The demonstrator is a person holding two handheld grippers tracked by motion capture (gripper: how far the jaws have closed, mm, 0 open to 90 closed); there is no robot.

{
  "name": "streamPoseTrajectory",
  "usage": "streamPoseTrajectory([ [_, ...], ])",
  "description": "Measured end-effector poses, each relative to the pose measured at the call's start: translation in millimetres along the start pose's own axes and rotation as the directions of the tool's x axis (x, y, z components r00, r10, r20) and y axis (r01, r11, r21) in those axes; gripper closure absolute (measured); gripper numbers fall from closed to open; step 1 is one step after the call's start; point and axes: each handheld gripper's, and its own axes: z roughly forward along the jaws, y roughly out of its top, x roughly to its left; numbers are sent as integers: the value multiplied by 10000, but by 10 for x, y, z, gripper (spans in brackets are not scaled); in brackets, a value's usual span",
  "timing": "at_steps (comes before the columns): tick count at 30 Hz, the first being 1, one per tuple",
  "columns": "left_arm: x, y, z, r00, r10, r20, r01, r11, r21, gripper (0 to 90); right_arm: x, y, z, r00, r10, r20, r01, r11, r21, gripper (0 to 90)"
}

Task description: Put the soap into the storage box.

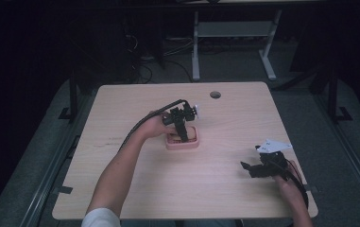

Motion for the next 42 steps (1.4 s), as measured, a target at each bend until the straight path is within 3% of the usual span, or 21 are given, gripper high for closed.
streamPoseTrajectory([
  [22,-8,-11,26,9998,71,-173,-67,9998,195,306,-4,0,2,10000,-14,-7,14,10000,37,139],
  [31,-48,-61,-73,9994,138,-306,-136,9999,61,254,1,1,4,10000,-17,4,17,10000,43,139],
  [42,-118,-221,-181,9996,-38,-295,28,9994,-340,257,4,1,12,10000,-32,28,31,9999,105,138],
])
